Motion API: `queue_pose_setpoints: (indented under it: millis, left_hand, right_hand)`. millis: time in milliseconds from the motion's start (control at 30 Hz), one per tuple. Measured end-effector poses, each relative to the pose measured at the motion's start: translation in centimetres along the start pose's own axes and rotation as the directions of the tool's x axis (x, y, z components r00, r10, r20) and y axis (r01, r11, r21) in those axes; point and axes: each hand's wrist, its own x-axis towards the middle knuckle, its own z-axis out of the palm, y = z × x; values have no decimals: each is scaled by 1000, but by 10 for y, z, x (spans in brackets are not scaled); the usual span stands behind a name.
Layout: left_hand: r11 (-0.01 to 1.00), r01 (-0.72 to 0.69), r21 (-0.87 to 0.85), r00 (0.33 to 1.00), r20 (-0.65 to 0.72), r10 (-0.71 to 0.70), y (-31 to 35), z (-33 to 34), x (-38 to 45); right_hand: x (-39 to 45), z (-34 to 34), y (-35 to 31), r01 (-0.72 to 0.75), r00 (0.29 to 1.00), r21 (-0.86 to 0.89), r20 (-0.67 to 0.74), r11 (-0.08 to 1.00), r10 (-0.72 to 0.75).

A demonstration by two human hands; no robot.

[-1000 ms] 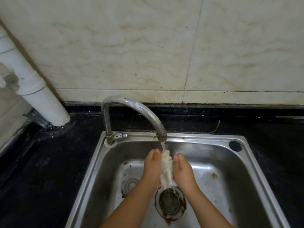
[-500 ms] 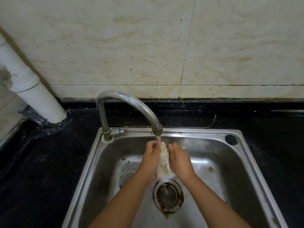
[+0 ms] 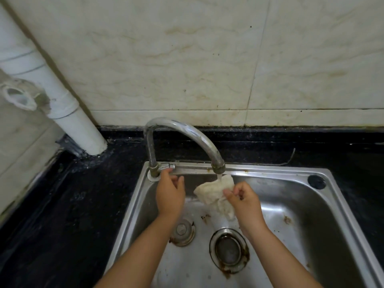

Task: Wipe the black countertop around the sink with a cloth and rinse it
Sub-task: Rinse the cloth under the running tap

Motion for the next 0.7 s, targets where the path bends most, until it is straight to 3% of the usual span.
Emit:
queue_pose_setpoints:
  millis: [200,333,567,700]
  left_hand:
    - [978,-130,161,987,-67,143,1,-2,22]
    - [947,-203,250,973,-61,224,4,-3,35]
    - [946,-114,303,987,-71,142,18,1,66]
    - [970,-108,218,993,-23,115,21,-3,44]
  right_hand:
    - [1,-2,-9,-83,997,211,28,974,78]
    - [4,0,-9,-108,994,224,55,969,98]
    - [7,9,-17,-166,986,320,59,933,155]
    - [1,3,-25,-190,982,398,70,898,177]
